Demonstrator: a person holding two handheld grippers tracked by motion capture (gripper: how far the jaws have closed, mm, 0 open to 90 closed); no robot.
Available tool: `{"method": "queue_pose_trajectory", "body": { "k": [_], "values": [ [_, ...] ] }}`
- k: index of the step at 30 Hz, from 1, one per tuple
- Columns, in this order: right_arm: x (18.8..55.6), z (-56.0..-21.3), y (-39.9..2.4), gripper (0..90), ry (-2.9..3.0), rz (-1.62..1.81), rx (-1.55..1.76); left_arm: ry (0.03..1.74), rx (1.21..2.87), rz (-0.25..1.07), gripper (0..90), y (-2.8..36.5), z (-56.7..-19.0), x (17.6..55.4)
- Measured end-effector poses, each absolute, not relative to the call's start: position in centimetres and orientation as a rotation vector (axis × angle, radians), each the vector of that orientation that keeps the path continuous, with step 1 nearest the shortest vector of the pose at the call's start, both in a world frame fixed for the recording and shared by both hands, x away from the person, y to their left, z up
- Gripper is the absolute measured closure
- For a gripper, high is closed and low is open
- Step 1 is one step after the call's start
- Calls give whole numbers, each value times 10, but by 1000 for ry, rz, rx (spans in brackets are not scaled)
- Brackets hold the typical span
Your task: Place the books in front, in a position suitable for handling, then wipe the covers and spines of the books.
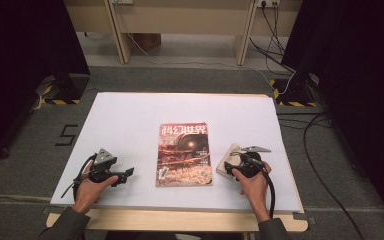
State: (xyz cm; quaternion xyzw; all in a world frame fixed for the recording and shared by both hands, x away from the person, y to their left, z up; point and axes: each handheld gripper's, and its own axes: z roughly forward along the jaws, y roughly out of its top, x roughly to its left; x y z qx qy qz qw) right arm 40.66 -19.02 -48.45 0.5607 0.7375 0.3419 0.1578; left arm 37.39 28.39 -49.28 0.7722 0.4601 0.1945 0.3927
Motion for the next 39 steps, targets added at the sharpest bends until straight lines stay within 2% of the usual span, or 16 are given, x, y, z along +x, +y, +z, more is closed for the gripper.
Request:
{"method": "queue_pose_trajectory", "body": {
  "k": [6,10,12,13,14,15,17,22,28,34,39],
  "values": [
    [413,-487,-184,156,2092,960,1603,1159,1964,498,166,283,-493,373],
    [414,-488,-178,199,2114,912,1551,1149,1976,494,166,281,-493,374],
    [416,-488,-177,283,2130,917,1509,1147,1976,495,166,281,-493,374],
    [418,-488,-176,365,2134,923,1489,1147,1976,495,166,281,-493,374],
    [418,-488,-176,365,2134,923,1489,1147,1975,495,166,281,-493,374],
    [418,-487,-176,454,2141,949,1480,1148,1976,494,166,281,-493,374],
    [420,-488,-177,510,2139,988,1477,1146,1980,494,166,280,-493,374],
    [423,-490,-179,740,2147,1074,1464,1138,1978,489,166,279,-493,374],
    [425,-487,-179,785,2146,1093,1435,1132,1983,486,167,280,-493,374],
    [422,-464,-181,789,2116,1113,1328,1131,1981,481,169,279,-494,373],
    [424,-442,-164,789,2139,1166,1236,1137,1966,454,174,279,-494,373]
  ]
}}
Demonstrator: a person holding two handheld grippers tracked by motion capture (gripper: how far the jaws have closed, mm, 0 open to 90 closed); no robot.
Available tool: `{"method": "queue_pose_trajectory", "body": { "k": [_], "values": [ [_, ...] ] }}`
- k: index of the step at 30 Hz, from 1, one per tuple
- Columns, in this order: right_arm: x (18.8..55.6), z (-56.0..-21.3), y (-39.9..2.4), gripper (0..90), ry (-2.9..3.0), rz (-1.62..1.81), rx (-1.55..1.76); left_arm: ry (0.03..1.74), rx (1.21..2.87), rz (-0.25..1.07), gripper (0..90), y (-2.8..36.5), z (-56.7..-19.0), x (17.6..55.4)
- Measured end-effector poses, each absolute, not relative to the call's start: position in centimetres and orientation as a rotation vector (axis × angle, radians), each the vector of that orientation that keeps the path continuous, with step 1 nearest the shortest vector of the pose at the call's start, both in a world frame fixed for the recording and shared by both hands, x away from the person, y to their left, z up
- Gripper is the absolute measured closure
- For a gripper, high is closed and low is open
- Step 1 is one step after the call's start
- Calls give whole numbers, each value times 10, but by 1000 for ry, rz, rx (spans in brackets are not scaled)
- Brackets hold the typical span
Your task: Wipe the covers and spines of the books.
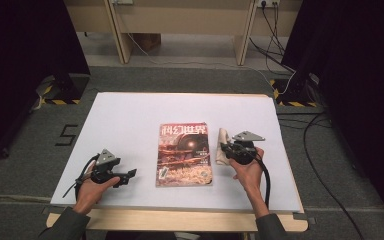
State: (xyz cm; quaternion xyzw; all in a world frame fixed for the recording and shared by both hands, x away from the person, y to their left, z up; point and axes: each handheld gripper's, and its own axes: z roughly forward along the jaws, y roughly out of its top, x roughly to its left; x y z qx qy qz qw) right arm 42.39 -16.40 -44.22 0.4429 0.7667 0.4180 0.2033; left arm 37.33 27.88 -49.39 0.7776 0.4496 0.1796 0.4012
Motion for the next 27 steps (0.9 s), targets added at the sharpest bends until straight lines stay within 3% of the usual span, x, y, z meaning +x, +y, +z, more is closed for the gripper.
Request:
{"method": "queue_pose_trajectory", "body": {
  "k": [7,14,27],
  "values": [
    [435,-437,-120,789,2239,1194,1129,1116,1921,409,183,257,-492,370],
    [459,-456,-80,789,2336,1114,1092,1018,1993,401,205,219,-492,364],
    [479,-478,-66,788,2371,981,1095,982,2063,426,226,202,-498,360]
  ]
}}
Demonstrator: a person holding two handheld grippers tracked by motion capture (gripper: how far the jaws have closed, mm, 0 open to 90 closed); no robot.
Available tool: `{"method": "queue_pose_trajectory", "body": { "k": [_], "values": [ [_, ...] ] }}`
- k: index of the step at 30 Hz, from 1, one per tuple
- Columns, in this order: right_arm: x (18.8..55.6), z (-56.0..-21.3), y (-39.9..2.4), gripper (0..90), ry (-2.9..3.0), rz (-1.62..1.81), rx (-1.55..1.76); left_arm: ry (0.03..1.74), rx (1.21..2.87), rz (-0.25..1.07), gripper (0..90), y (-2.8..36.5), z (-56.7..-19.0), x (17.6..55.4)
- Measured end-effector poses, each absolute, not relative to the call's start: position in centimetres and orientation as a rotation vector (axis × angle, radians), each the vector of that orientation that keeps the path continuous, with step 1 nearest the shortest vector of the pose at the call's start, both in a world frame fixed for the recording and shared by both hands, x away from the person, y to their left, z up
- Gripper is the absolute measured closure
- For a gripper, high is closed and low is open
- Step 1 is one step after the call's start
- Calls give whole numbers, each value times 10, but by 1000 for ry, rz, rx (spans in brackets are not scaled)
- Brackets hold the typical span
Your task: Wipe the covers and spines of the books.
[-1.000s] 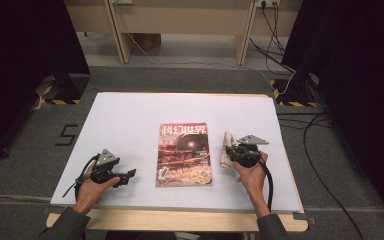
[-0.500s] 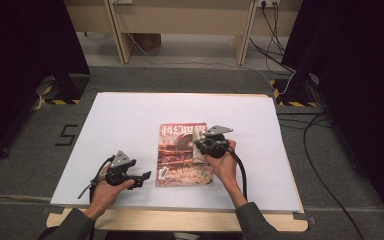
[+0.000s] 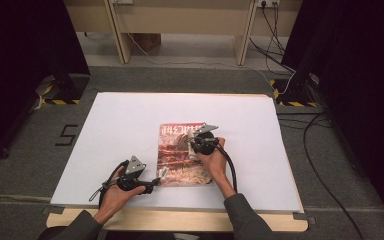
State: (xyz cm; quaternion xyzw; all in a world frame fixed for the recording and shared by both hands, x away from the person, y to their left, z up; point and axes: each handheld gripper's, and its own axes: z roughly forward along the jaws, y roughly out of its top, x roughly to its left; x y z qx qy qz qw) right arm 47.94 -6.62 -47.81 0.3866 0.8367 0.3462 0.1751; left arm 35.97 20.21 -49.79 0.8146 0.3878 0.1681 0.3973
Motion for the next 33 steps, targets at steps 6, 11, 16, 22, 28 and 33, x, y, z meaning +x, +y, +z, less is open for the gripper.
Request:
{"method": "queue_pose_trajectory", "body": {
  "k": [6,11,16,22,28,33],
  "values": [
    [507,-477,-82,788,2299,906,1156,992,2051,409,226,203,-499,360],
    [526,-477,-86,788,2271,892,1209,989,2053,420,226,203,-499,359],
    [545,-475,-83,788,2241,824,1216,997,2045,404,227,204,-500,360],
    [542,-476,-75,789,2271,853,1199,1006,2038,390,225,205,-501,361],
    [531,-476,-52,788,2373,918,1095,1006,2036,388,224,205,-501,361],
    [539,-476,-64,787,2306,879,1154,1001,2036,398,225,205,-501,360]
  ]
}}
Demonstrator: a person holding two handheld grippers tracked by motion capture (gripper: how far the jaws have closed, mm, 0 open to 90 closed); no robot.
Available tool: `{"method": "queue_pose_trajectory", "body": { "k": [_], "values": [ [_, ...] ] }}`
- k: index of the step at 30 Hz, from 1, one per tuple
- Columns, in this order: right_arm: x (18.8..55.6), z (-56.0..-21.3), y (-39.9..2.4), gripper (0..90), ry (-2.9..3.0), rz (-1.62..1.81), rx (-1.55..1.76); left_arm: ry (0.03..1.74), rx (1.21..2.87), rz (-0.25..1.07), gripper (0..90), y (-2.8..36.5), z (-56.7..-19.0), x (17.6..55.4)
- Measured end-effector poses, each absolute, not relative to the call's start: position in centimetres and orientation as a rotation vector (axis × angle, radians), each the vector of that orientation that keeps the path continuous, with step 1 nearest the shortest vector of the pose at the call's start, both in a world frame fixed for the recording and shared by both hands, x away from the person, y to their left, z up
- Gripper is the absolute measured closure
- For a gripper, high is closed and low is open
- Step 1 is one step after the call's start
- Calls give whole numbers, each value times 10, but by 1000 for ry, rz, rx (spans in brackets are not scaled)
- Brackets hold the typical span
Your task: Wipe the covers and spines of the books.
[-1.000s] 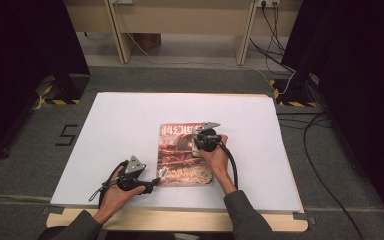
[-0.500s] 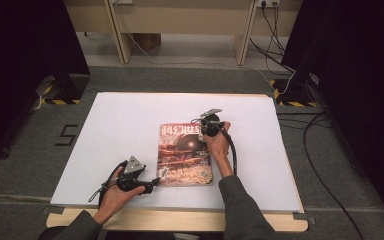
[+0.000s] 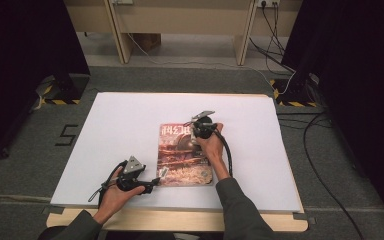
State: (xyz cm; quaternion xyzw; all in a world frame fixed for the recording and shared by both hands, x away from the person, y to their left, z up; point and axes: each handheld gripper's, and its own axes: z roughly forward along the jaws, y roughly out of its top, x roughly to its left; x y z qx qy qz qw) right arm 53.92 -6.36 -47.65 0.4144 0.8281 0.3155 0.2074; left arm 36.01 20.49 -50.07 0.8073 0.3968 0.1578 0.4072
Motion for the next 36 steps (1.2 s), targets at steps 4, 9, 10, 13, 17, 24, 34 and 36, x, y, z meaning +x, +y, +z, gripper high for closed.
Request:
{"method": "queue_pose_trajectory", "body": {
  "k": [4,9,10,13,17,24,34,36],
  "values": [
    [549,-476,-83,787,2227,843,1241,1005,2034,389,224,205,-501,361],
    [550,-477,-82,788,2226,854,1245,1015,2032,380,214,206,-501,361],
    [550,-477,-82,788,2226,854,1245,1015,2031,376,214,206,-501,362],
    [548,-477,-71,788,2247,879,1232,1016,2031,379,210,206,-501,362],
    [547,-477,-49,787,2294,904,1192,1021,2026,368,207,206,-502,363],
    [548,-478,-6,787,2353,942,1134,1016,2035,380,208,206,-501,362],
    [542,-482,26,787,2431,1042,1045,1017,2035,380,206,206,-501,362],
    [541,-481,28,786,2447,1043,1036,1019,2032,379,206,206,-501,362]
  ]
}}
